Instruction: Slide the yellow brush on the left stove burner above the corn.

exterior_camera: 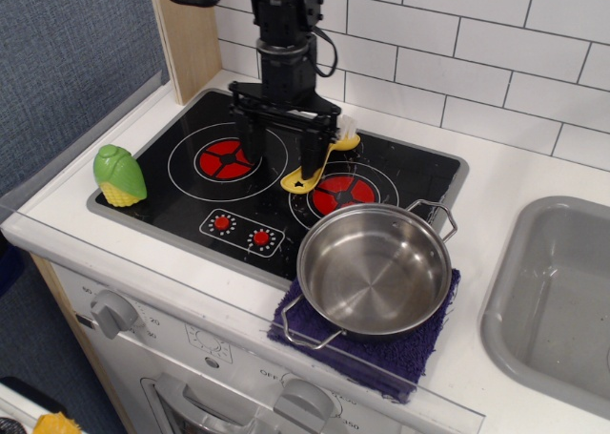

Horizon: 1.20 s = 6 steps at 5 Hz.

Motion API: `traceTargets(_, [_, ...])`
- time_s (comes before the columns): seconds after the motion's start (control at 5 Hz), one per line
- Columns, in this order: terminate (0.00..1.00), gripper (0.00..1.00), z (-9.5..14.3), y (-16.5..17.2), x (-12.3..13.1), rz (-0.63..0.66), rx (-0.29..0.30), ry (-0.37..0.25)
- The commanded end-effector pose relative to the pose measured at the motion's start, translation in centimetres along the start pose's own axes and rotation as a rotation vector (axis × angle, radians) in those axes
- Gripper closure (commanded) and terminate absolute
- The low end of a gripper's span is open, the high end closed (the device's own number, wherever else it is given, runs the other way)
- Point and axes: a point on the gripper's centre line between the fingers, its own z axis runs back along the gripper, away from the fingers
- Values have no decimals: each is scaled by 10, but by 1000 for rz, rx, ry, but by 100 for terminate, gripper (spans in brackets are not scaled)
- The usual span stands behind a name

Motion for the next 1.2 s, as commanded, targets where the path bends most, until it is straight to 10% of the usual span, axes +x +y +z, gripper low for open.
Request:
traceTargets(0.0, [0, 0, 41, -6, -13, 21, 81, -53])
traceTargets(1.0, [0, 0, 16, -29, 28, 45, 35, -191])
